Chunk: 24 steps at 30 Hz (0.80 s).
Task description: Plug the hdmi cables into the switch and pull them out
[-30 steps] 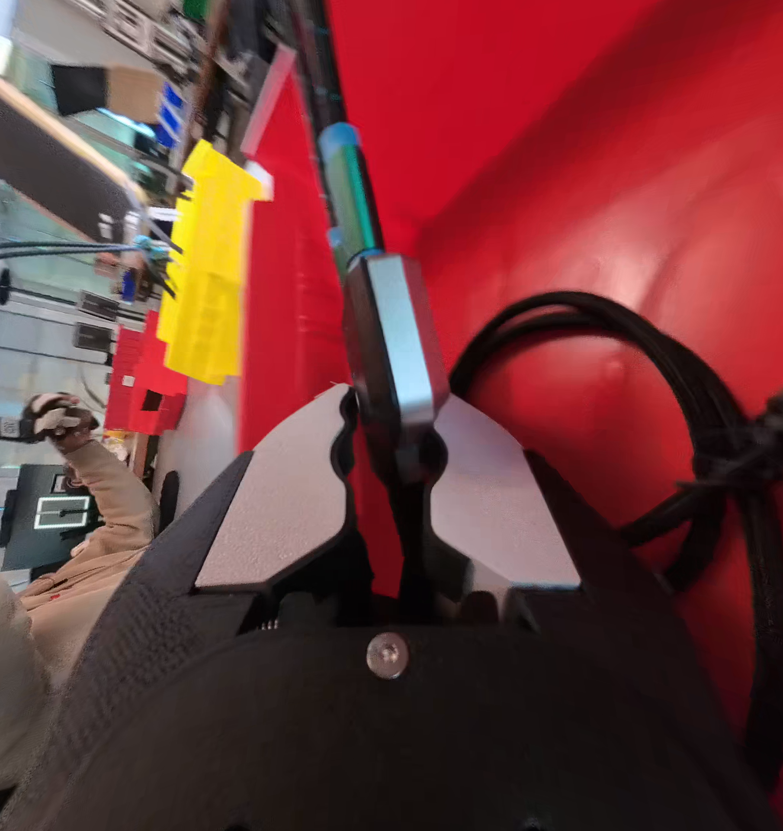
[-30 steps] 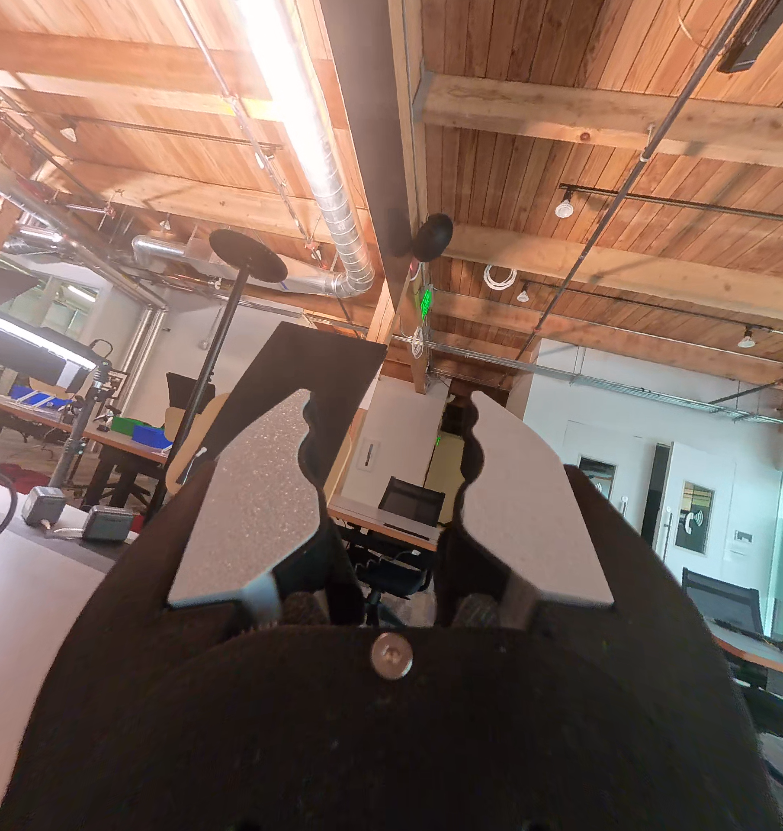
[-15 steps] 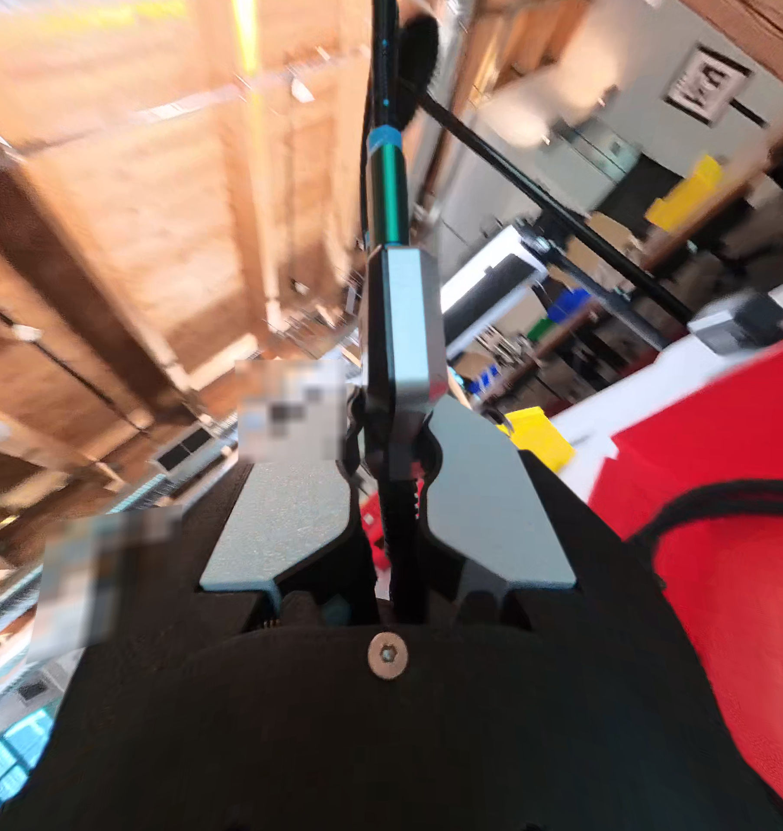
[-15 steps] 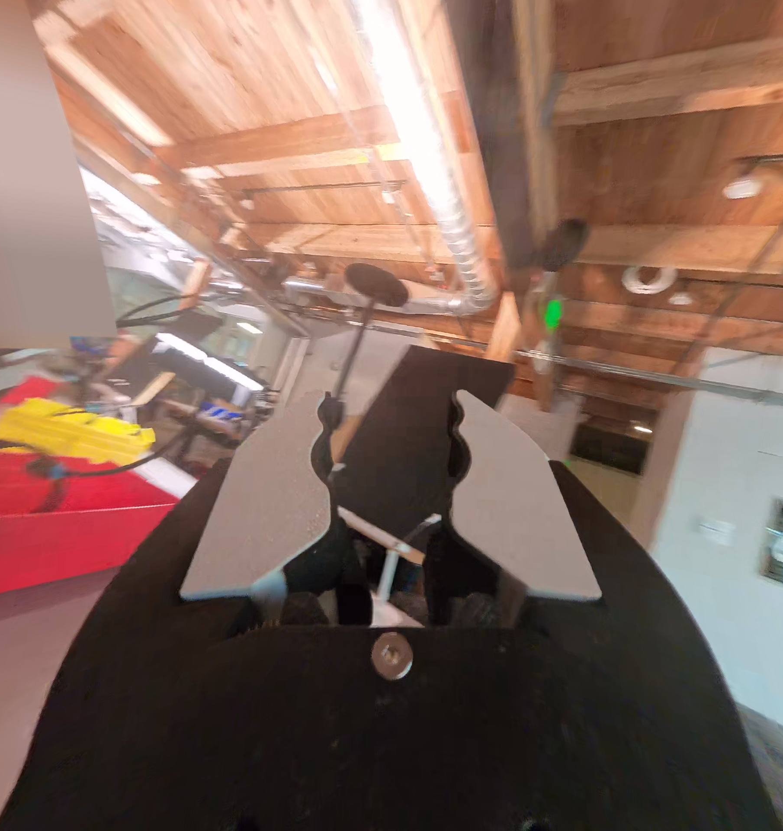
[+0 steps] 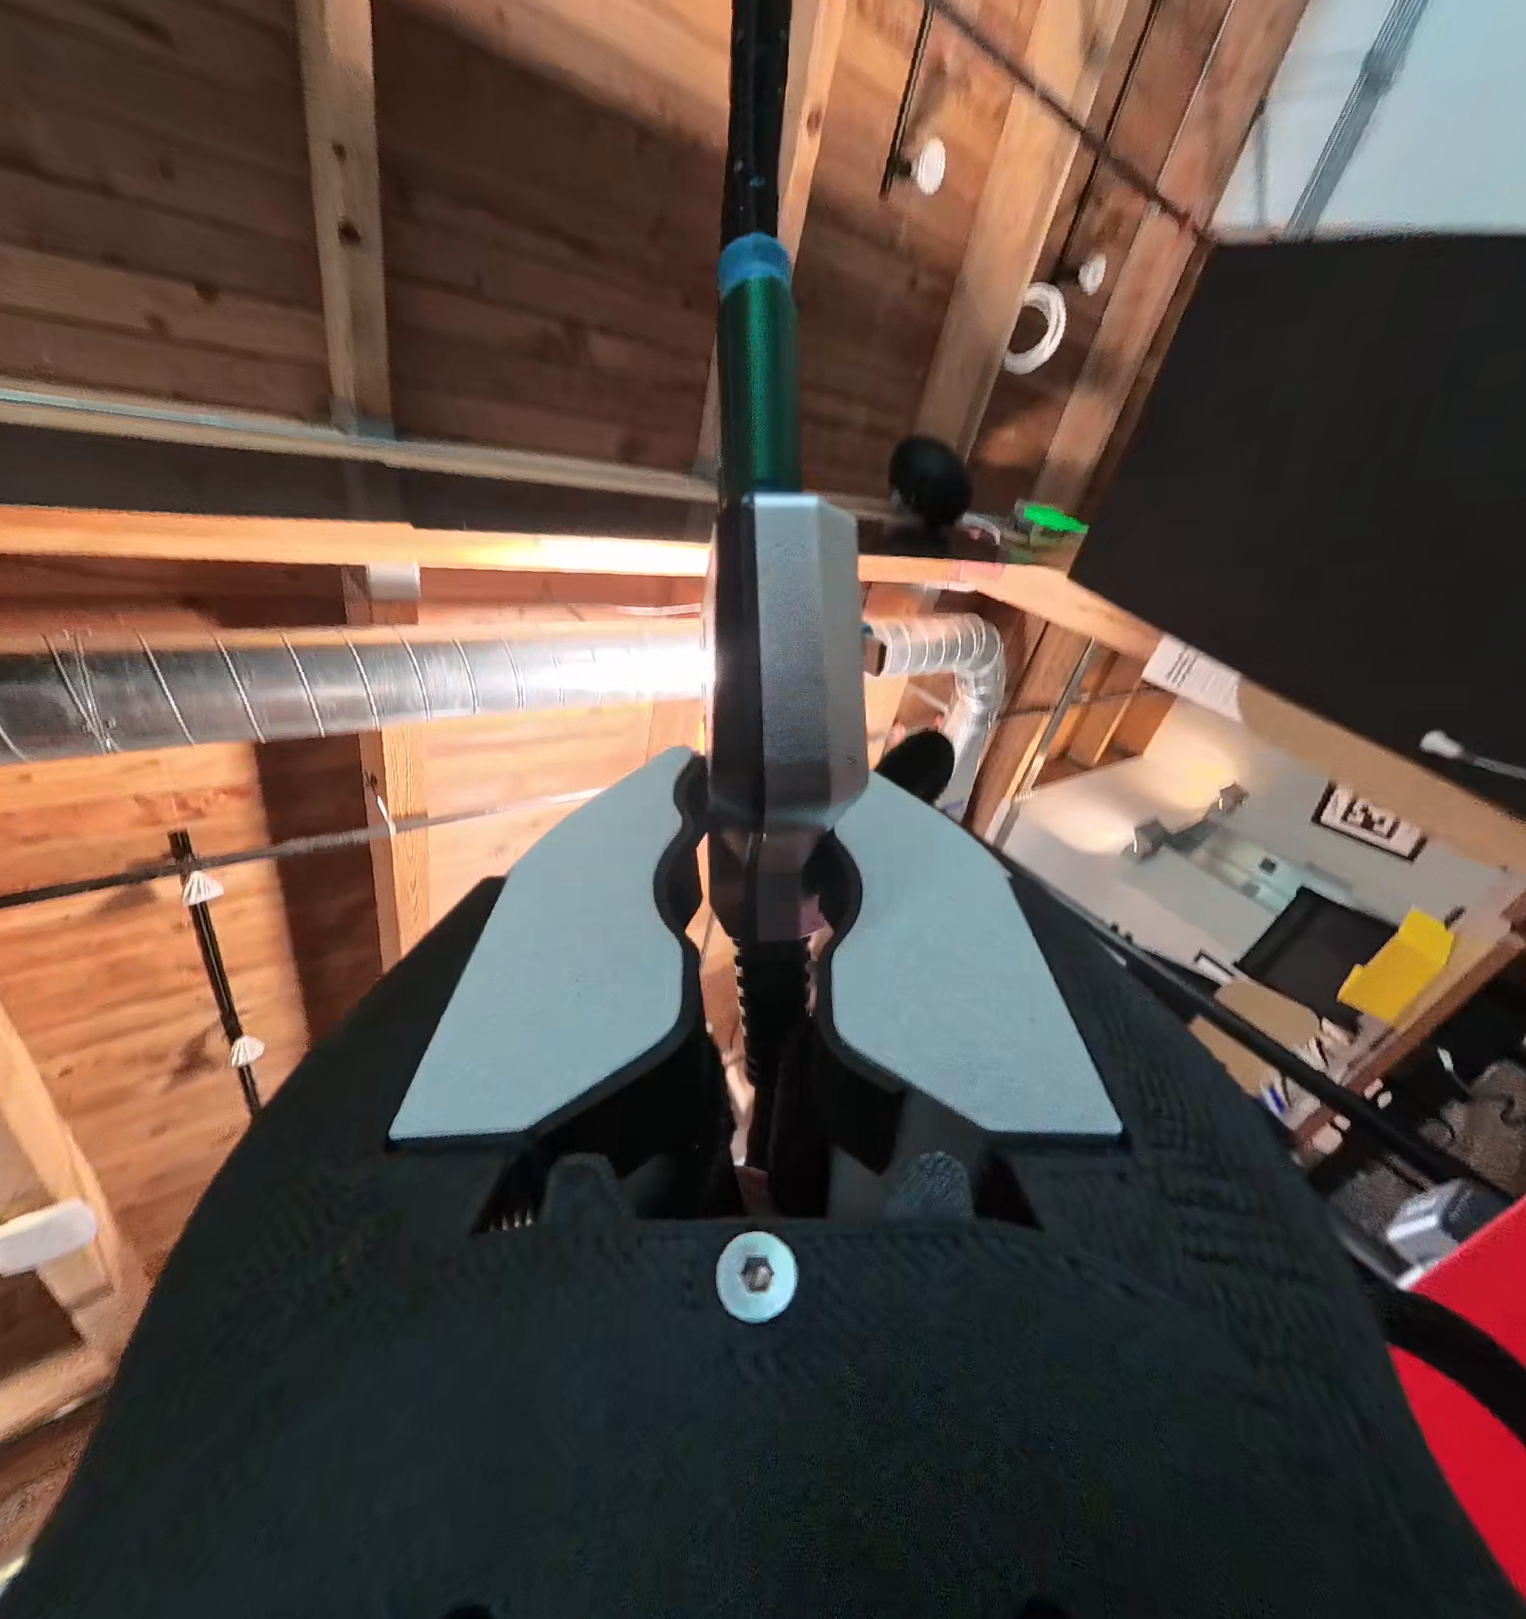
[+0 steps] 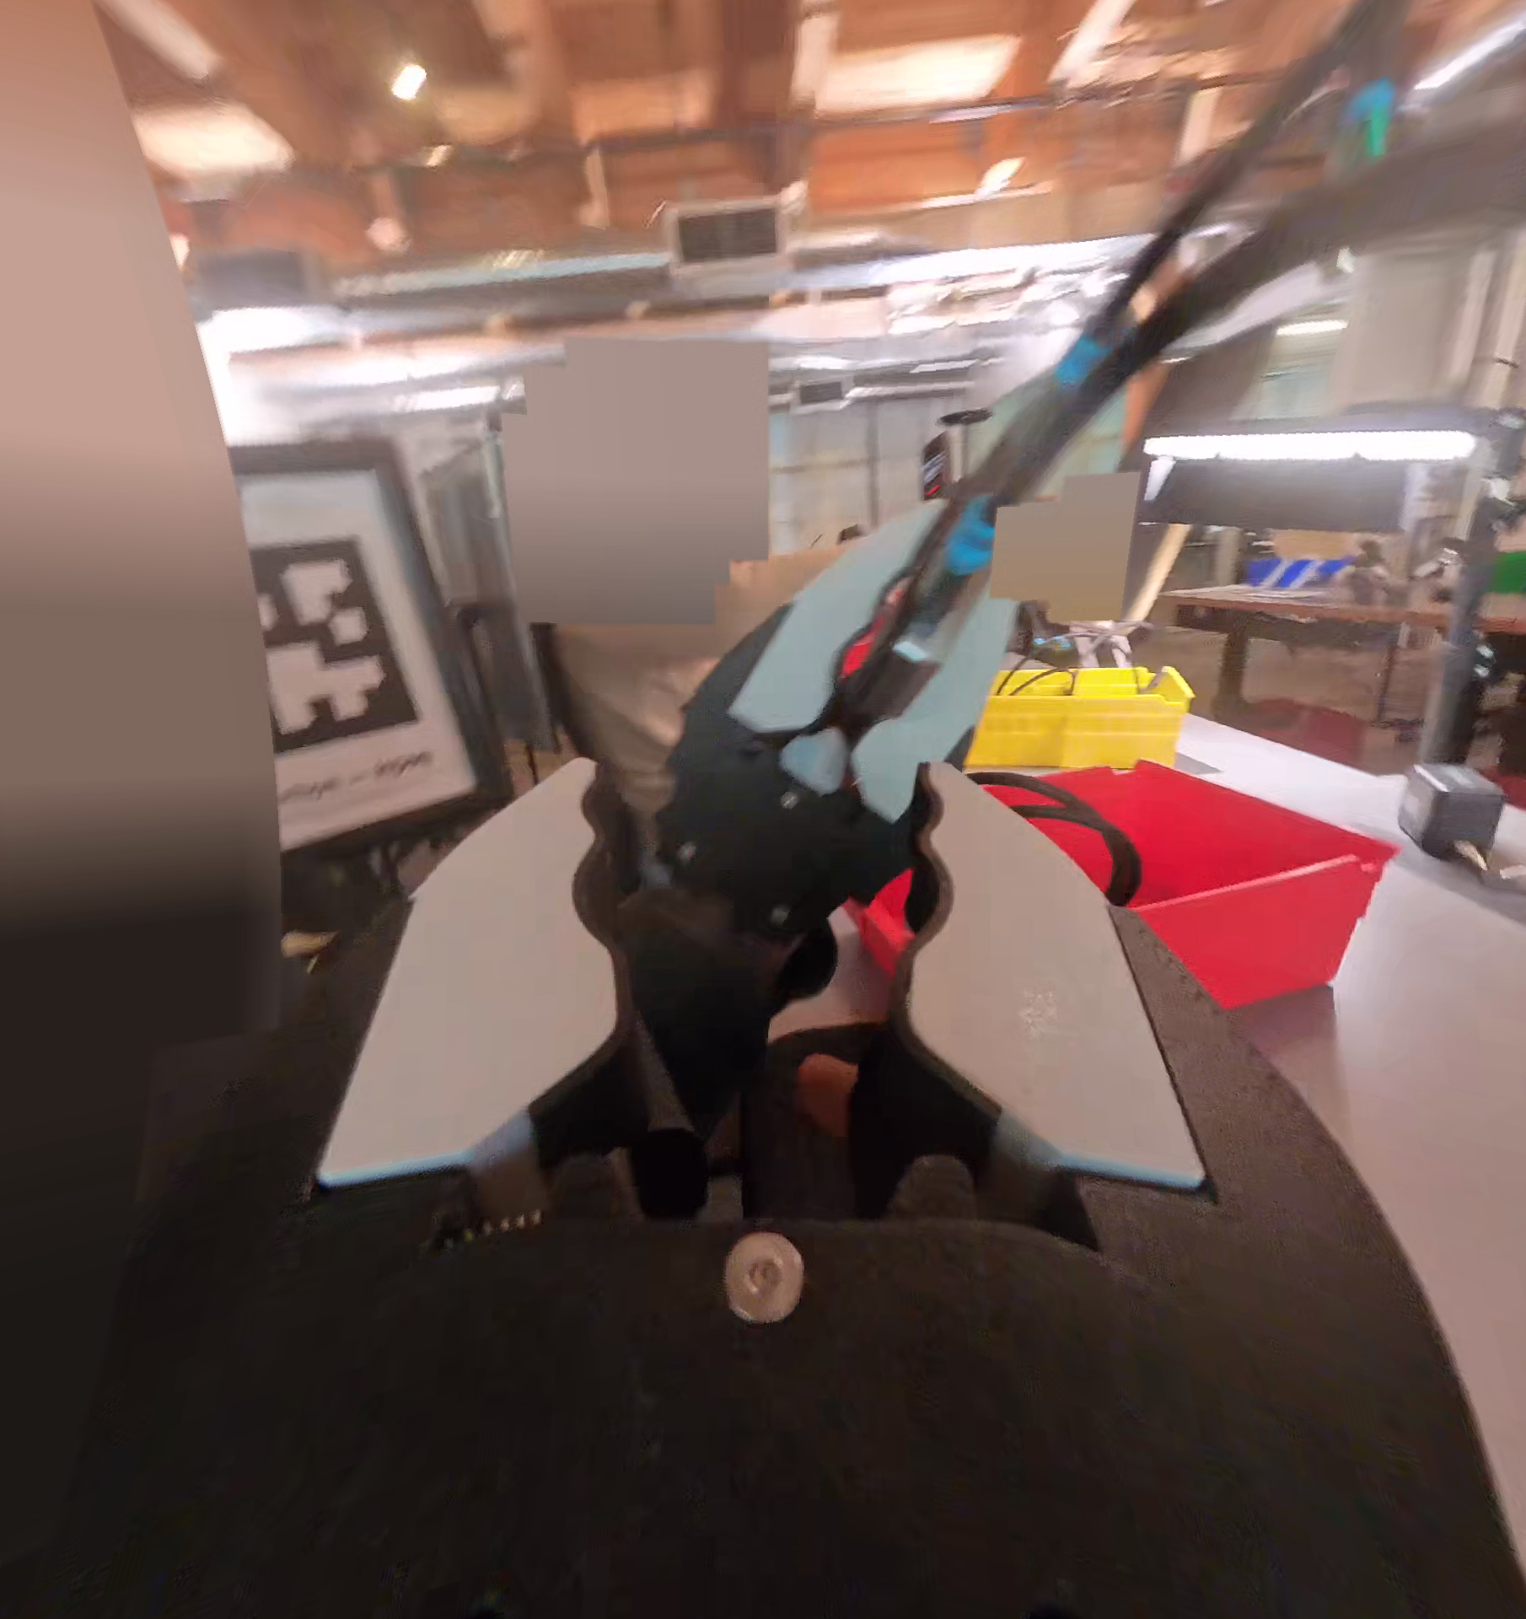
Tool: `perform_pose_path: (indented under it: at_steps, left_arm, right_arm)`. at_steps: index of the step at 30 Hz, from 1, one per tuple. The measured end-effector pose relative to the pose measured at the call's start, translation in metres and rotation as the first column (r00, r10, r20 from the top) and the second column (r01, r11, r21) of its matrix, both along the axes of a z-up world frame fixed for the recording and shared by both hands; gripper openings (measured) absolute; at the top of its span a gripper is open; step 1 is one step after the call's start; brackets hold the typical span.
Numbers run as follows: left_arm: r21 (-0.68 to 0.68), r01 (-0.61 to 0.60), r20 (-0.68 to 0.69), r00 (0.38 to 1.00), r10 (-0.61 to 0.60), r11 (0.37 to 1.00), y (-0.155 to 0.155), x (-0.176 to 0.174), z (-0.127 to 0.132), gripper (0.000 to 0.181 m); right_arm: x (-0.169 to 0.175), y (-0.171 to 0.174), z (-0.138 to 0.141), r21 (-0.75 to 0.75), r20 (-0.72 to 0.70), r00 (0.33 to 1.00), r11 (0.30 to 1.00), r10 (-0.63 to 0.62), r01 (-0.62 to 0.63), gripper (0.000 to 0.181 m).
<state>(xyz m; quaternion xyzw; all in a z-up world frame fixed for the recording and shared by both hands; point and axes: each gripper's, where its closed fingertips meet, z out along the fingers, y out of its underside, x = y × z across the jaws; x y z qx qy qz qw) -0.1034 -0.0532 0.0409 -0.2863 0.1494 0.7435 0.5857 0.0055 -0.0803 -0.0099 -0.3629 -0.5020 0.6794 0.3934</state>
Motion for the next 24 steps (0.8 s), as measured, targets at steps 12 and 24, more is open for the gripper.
perform_pose_path:
  at_steps: [12,24]
  left_arm:
    - [-0.103,0.102,-0.304,0.944,-0.129,0.989,0.024,0.088,-0.034,0.023]
    - [-0.090,0.967,0.545,0.247,-0.801,0.237,0.018,0.139,-0.038,0.052]
  right_arm:
    - [-0.018,0.044,-0.005,-0.196,-0.087,0.982,0.969,-0.169,0.150,0.028]
    - [0.043,0.076,0.043,-0.170,-0.445,0.866,0.971,-0.230,0.170,0.024]
